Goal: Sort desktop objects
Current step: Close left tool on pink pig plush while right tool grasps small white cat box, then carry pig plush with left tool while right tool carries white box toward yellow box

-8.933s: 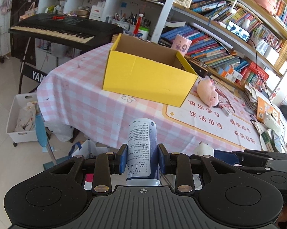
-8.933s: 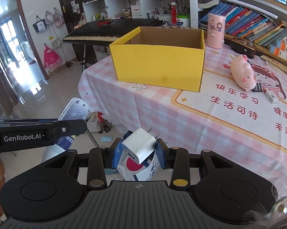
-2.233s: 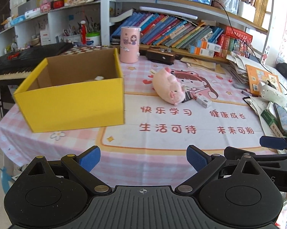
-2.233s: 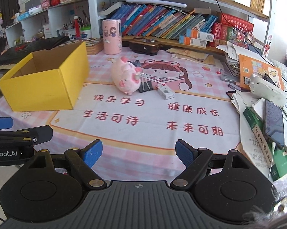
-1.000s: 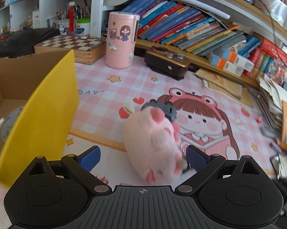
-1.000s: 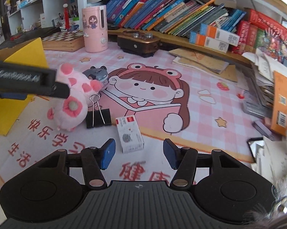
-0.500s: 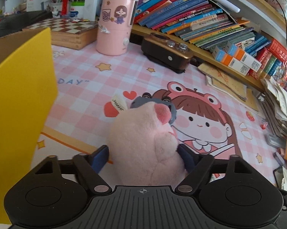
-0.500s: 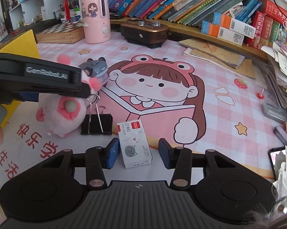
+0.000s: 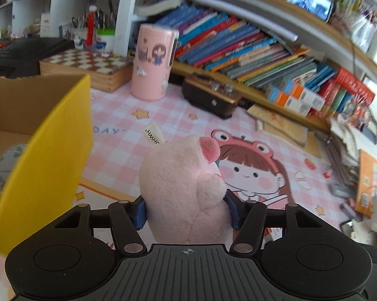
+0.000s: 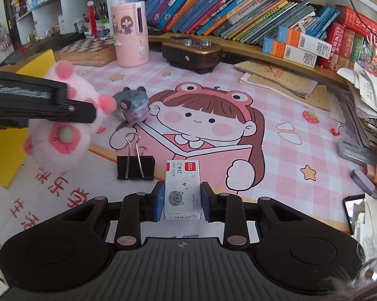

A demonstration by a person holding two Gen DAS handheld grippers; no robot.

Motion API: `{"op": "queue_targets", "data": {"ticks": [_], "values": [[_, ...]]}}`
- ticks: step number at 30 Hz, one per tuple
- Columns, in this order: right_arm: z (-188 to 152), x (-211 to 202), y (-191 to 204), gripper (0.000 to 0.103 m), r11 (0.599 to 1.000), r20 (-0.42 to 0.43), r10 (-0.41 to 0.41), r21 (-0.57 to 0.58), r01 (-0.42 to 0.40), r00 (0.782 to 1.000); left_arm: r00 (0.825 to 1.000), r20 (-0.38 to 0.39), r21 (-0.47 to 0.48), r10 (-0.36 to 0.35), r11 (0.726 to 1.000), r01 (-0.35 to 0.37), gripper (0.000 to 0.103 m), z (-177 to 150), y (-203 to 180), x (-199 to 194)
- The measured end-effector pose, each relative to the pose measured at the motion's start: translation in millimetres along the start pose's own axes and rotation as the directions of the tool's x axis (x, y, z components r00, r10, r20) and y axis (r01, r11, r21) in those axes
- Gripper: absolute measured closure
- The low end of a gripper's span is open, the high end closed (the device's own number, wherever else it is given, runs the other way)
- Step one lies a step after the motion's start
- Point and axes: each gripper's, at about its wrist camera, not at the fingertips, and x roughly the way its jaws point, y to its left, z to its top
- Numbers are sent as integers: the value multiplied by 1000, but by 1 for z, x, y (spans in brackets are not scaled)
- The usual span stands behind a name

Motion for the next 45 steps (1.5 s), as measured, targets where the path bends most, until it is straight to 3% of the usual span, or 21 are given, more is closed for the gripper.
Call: {"op": "queue_targets", "data": {"ticks": [11,20,25,45], "values": [[-7,-61,14,75,998,61,47,31,-49,997,997,73,6,-8,1000,7,44,-31,12,-80],[-36,-102,41,75,993,16,111,48,-112,994,997,74,5,39,999,-40,44,-70,40,-134],[-46,-111,67,75,992,2,122,24,-122,992,998,49,-19,38,999,-37,44,-82,54,-144],[-73,-151,175,75,992,15,123,-19,-123,992,998,65,-14,-13,1000,14,43,-106,130,-205]]}}
